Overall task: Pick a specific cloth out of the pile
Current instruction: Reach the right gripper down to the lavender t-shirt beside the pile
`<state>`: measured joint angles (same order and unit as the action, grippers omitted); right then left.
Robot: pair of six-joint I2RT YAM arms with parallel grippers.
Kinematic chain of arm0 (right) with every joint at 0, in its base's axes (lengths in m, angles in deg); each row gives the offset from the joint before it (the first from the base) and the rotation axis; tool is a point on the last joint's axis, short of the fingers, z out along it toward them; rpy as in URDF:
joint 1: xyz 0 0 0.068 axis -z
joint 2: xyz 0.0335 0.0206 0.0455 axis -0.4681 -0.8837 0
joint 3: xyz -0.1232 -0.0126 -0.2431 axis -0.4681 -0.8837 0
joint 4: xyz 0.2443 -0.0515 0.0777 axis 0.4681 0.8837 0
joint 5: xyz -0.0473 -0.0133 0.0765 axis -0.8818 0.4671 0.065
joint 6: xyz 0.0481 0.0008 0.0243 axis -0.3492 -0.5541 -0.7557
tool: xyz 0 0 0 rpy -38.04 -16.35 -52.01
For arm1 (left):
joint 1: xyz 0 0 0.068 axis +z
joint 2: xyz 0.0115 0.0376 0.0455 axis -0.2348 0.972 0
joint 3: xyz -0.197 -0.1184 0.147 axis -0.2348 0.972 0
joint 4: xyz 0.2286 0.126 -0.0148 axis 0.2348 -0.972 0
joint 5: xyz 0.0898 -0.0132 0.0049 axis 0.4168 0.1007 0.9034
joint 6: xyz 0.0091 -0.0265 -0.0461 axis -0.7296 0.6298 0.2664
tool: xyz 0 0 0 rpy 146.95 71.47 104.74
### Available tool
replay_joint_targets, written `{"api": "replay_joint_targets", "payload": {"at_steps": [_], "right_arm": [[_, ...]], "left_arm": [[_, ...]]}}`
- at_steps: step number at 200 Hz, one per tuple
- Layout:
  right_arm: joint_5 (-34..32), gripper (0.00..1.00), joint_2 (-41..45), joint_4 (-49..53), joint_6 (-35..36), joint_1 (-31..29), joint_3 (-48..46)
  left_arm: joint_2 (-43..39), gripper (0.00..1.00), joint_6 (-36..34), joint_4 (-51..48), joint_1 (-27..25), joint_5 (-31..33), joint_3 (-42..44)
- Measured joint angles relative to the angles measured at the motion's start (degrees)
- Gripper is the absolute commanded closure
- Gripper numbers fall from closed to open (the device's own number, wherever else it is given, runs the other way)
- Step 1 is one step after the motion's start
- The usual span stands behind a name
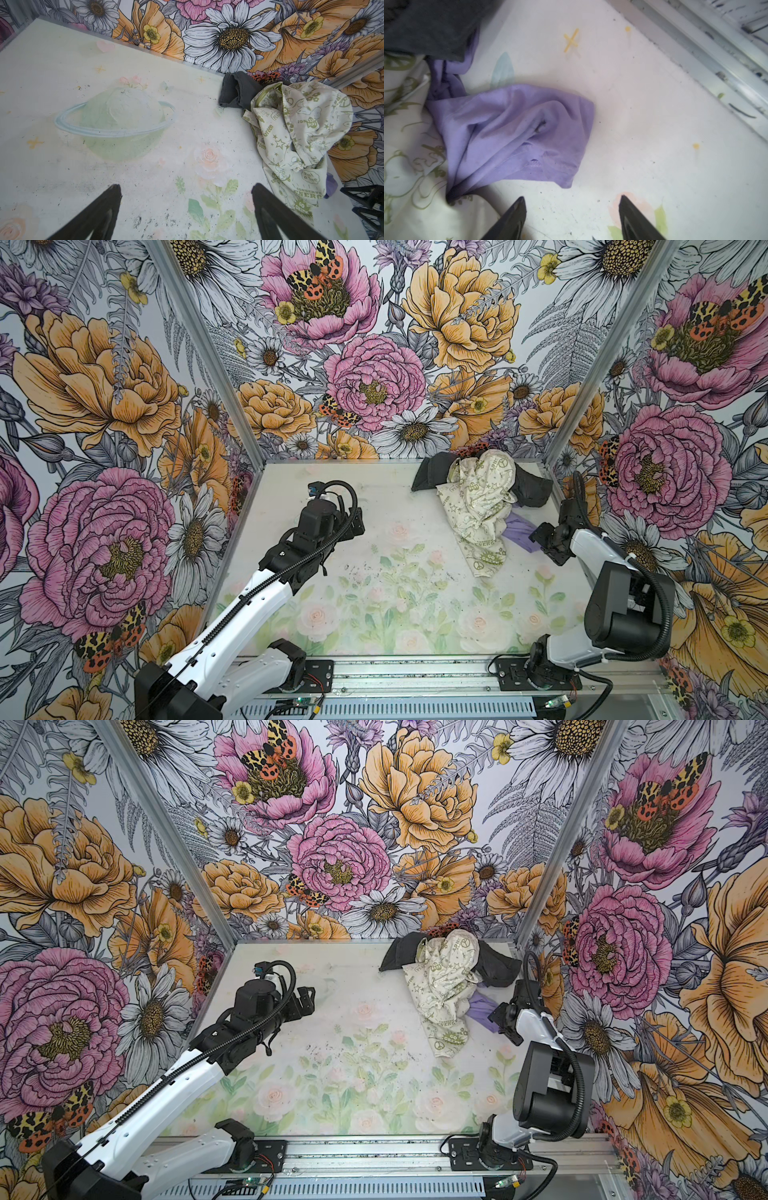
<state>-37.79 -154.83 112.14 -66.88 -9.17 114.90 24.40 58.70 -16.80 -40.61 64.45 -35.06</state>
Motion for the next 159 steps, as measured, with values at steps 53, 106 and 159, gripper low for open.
{"api": "replay_joint_targets", "payload": {"at_steps": [53,106,159], "right_arm": [[0.59,0.41,-5.53,0.13,-3.78,0.26,3.02],[1.88,0.52,-9.38,-0.02,-5.81,0.26,5.25],[2.95,0.59,-11.26,-0.2,-7.93,0.26,6.27]], "left_arm": [[-0.04,0.01,1.99,3.32,2.67,-2.49,0.33],[2.36,0.01,2.89,4.83,2.67,-3.96,0.33],[3.78,0.01,3.04,5.2,2.82,-5.4,0.31]]}}
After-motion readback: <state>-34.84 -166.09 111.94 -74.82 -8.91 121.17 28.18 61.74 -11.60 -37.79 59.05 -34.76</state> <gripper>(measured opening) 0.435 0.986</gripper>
